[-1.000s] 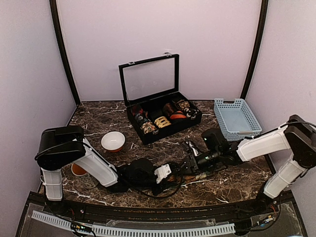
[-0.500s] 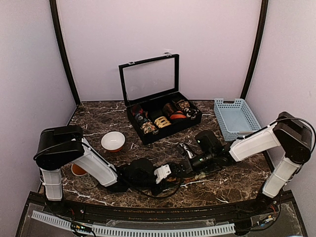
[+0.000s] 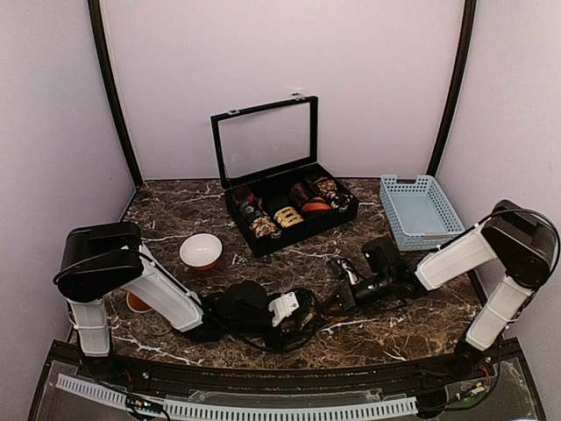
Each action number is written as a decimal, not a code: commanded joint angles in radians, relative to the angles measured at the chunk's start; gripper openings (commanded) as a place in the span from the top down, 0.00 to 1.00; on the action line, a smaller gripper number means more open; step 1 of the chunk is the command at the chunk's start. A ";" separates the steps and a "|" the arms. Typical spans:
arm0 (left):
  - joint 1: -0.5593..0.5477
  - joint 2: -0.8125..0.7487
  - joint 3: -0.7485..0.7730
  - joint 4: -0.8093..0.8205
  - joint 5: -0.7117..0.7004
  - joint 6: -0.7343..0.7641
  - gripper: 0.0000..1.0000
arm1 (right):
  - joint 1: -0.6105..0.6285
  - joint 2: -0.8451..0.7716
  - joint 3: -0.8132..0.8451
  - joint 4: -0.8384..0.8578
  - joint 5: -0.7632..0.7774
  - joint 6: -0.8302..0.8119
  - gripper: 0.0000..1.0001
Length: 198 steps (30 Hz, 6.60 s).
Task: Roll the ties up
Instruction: Roll the tie at the center of the board.
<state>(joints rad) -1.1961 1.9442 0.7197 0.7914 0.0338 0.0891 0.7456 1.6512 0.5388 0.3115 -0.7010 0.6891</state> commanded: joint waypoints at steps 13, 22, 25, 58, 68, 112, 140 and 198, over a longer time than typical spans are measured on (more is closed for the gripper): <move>-0.029 0.157 0.052 0.354 0.013 -0.237 0.25 | -0.022 0.057 -0.079 -0.134 0.154 -0.048 1.00; -0.028 0.220 0.126 0.246 -0.020 -0.205 0.56 | -0.019 0.030 -0.062 -0.093 0.121 -0.022 1.00; -0.028 0.178 0.102 0.148 -0.026 -0.162 0.68 | -0.020 0.003 -0.057 -0.097 0.107 -0.024 1.00; -0.027 0.048 0.088 -0.309 -0.048 -0.001 0.73 | 0.103 0.009 0.066 -0.149 0.036 -0.001 1.00; -0.026 -0.082 0.006 -0.112 -0.087 -0.012 0.39 | 0.002 -0.002 -0.029 -0.156 0.065 -0.022 1.00; 0.024 0.069 -0.092 0.195 0.178 -0.115 0.75 | -0.049 -0.039 0.040 -0.149 0.014 -0.075 0.84; 0.023 0.016 0.017 -0.236 0.006 -0.016 0.73 | -0.010 0.001 -0.045 -0.141 0.048 -0.043 0.88; 0.018 -0.010 0.057 -0.181 0.011 -0.005 0.43 | 0.049 0.079 0.023 -0.126 0.032 -0.045 1.00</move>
<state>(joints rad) -1.1763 1.9427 0.7990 0.6449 0.0532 0.0780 0.8104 1.6711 0.6289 0.2859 -0.7349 0.6785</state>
